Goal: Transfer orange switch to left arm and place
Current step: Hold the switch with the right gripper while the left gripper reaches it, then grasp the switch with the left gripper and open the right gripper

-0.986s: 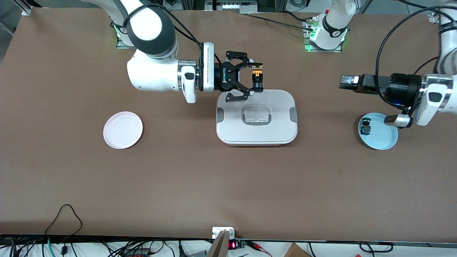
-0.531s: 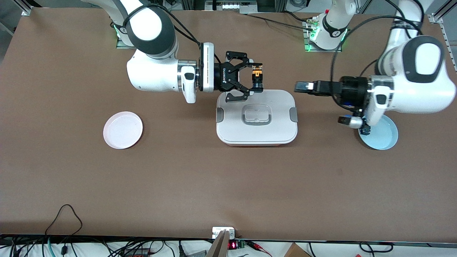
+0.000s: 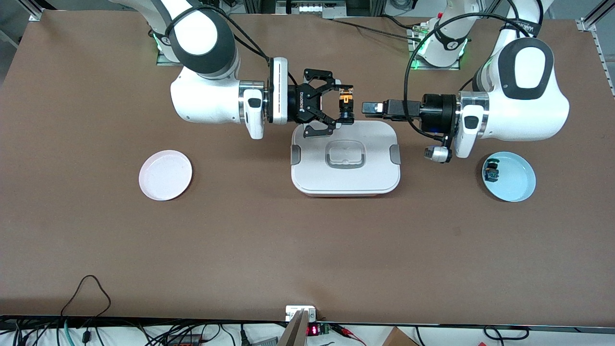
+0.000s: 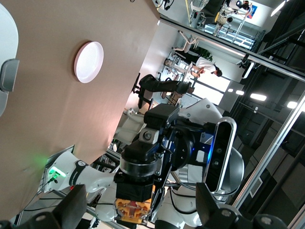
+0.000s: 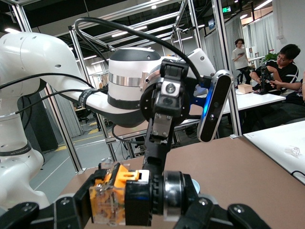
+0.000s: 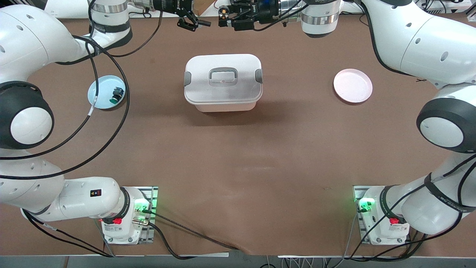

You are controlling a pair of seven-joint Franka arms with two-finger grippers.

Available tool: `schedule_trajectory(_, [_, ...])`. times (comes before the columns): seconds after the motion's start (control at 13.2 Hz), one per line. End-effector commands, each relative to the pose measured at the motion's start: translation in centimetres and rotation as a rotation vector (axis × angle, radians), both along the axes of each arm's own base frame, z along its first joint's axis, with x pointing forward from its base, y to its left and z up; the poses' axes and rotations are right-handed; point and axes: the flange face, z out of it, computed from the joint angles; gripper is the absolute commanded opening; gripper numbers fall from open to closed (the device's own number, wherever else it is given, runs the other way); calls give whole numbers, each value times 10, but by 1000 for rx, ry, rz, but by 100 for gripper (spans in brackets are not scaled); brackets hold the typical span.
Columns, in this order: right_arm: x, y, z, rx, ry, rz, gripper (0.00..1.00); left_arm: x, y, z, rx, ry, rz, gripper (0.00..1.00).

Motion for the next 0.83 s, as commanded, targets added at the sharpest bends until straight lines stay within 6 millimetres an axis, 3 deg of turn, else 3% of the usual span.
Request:
schedule_trajectory(0.0, [2, 1, 2, 18, -12, -10, 0, -14, -12, -1, -13, 13, 3, 100])
schedule_trajectory(0.23, [2, 1, 3, 19, -12, -12, 0, -19, -22, 2, -10, 5, -5, 100])
schedule_trajectory(0.3, [2, 1, 3, 18, -13, -11, 0, -19, -24, 1, -7, 4, 1, 95])
schedule_trajectory(0.61, [1, 3, 3, 17, -13, -10, 0, -21, -33, 0, -1, 1, 4, 74])
schedule_trajectory(0.76, [3, 1, 3, 17, -13, -13, 0, -21, -32, -1, -1, 3, 5, 52])
